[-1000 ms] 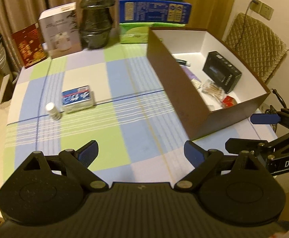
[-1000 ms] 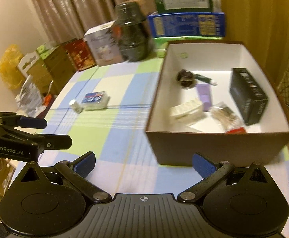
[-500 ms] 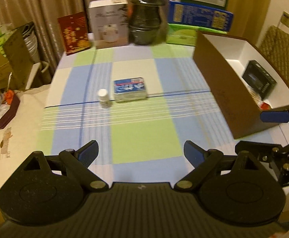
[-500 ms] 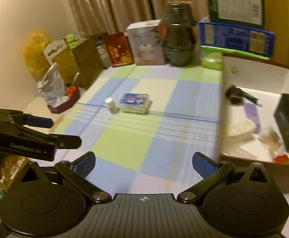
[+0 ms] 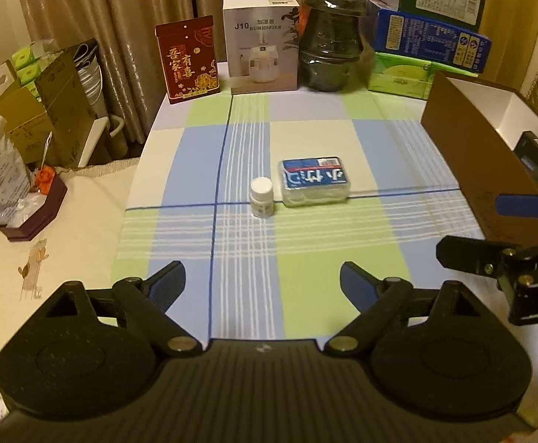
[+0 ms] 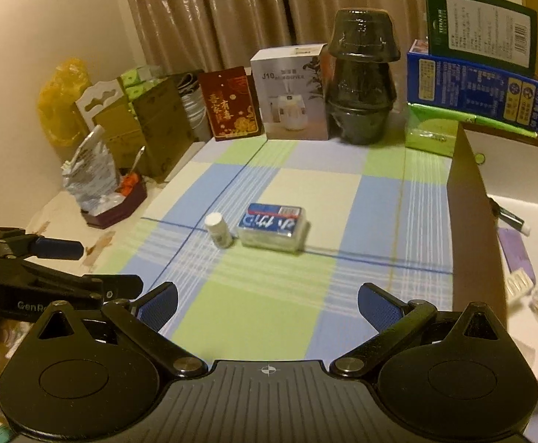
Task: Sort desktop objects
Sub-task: 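Grasp the white pill bottle with the left gripper while the right grasps the floss box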
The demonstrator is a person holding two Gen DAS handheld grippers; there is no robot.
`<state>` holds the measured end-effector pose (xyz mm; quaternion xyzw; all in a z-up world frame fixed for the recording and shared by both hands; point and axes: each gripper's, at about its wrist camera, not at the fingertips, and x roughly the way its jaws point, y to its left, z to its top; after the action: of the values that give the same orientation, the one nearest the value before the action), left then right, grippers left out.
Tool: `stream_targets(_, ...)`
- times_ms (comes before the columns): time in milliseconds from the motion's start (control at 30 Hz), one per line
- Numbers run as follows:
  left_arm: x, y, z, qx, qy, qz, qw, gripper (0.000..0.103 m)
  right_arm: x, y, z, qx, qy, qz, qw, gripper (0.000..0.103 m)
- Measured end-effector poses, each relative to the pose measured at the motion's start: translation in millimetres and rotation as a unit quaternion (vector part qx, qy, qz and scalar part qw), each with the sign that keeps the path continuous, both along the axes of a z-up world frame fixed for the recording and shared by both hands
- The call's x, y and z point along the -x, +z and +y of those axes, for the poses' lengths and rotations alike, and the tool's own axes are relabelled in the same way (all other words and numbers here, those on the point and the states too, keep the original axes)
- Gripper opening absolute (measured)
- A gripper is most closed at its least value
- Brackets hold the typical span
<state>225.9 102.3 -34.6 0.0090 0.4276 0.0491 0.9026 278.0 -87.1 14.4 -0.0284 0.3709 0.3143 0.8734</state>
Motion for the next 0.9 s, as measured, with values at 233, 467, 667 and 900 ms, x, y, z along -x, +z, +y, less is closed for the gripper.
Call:
stream_targets(233, -31.8, -17.3, 14.7, -0.002, -0.014, -0.01, 0.9999, 0.082, -23.2, -16.4, 23.9, 0.002, -0.013, -0.004, 1.0, 0.101)
stream_targets(467, -60.2, -35.3, 24.8, -0.003, -0.031, -0.016, 0.9994, 0.077, -46.6, -34.7, 43.4, 0.012, -0.021, -0.001, 1.0, 0.101)
stream_targets(667, -85.1, -53.9, 32.4, -0.003, -0.042, -0.013, 0.999, 0.066, -68.2, -52.8, 54.6, 0.02, -0.031, 0.01, 0.999, 0.101)
stream_targets(900, -108.8, -71.5, 31.5, -0.014, -0.075, -0.005, 0.9971, 0.052, -88.9, -66.3, 57.9, 0.032, -0.044, 0.023, 0.998, 0.101)
